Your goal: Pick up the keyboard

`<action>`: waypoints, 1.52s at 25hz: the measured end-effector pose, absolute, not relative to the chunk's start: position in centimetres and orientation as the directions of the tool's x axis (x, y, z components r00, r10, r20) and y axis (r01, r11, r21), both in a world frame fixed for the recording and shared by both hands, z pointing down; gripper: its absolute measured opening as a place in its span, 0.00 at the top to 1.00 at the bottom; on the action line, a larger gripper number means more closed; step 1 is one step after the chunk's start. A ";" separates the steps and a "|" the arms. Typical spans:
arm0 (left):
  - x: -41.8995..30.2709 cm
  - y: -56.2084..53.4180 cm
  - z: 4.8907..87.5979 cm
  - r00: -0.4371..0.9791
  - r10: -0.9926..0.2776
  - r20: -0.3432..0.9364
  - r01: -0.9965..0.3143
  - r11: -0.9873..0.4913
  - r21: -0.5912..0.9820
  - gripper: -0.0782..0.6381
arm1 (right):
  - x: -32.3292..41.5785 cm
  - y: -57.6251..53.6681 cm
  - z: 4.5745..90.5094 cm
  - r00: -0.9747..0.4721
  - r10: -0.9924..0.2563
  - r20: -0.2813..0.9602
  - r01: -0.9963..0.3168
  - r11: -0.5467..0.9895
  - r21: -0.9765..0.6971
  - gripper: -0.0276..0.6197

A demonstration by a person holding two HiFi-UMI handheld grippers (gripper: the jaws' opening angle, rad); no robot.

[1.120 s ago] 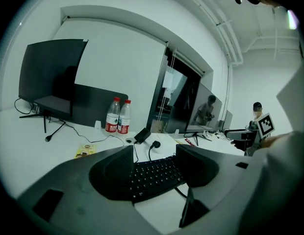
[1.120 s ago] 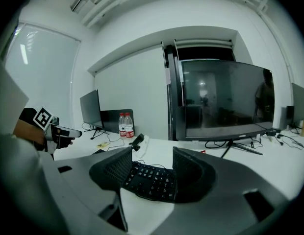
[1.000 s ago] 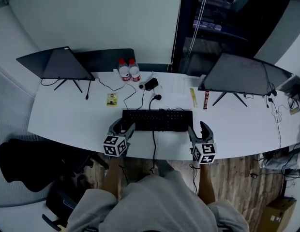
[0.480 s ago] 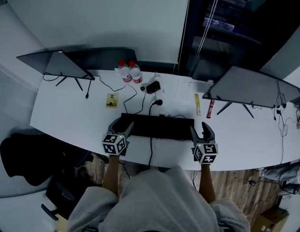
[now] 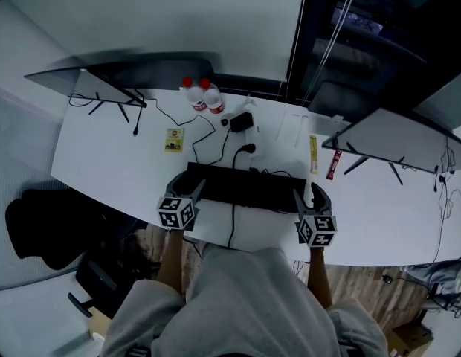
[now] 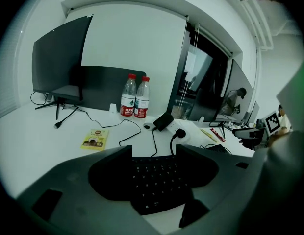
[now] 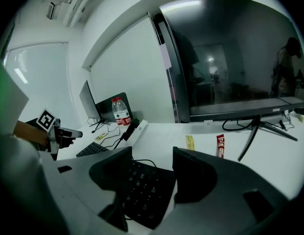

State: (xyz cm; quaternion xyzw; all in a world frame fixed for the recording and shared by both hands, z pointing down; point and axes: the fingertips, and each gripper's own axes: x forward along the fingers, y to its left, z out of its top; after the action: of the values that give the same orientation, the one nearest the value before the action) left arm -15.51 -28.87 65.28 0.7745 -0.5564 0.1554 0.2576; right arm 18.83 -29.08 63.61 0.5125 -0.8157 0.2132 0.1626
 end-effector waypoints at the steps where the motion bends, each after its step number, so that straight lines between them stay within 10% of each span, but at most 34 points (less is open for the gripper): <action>1: -15.6 -28.9 65.6 0.330 -0.777 0.536 -0.943 -0.245 0.226 0.51 | 18.9 -29.2 63.9 -0.424 -0.762 0.489 -0.905 0.385 -0.184 0.58; 38: -17.5 -30.9 74.5 0.458 -0.603 0.652 -0.883 -0.226 0.412 0.44 | 17.8 -28.3 68.7 -0.377 -0.708 0.598 -0.926 0.283 -0.249 0.44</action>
State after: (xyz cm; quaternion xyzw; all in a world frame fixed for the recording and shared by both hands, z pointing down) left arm -17.47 -30.88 74.48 0.7616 -0.4879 0.1810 0.3862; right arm 17.81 -28.28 68.70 0.5250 -0.7780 0.2883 0.1897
